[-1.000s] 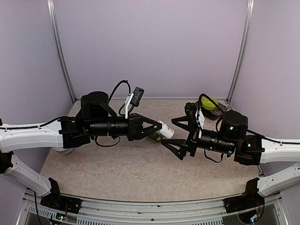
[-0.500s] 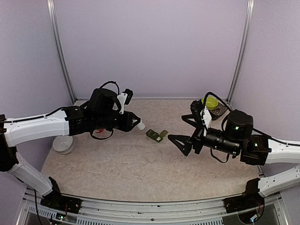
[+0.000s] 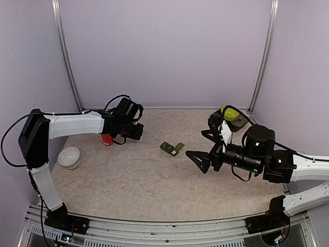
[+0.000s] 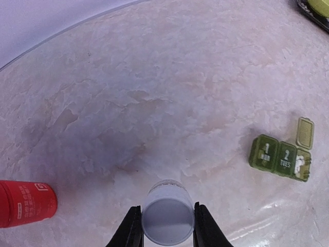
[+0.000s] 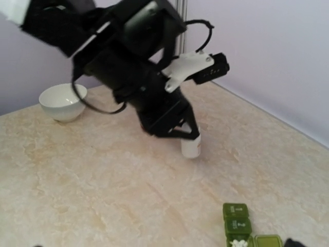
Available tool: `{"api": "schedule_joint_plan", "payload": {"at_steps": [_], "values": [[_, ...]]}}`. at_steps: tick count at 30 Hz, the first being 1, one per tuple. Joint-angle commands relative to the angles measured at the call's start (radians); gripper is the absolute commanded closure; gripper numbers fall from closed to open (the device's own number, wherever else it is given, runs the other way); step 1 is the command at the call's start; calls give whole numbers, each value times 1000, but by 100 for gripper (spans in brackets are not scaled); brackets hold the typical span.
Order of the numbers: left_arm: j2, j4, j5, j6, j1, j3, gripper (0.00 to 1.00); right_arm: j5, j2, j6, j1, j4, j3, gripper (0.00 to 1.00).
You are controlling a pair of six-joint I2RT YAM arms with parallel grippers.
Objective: Sort the pills into containers
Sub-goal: Place the pill bottle at the center of the board.
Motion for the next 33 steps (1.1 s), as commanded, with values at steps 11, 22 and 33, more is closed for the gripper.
{"api": "schedule_joint_plan", "payload": {"at_steps": [11,22,33], "values": [[164,68,86,23,172,97,91,8,-3,37,-3,25,-53,0],[218,80,86,16,176,100,85,-11,54,45,-5,62,-56,0],[185,85,96,7,175,95,45,-34,85,64,-29,84,-61,0]]}}
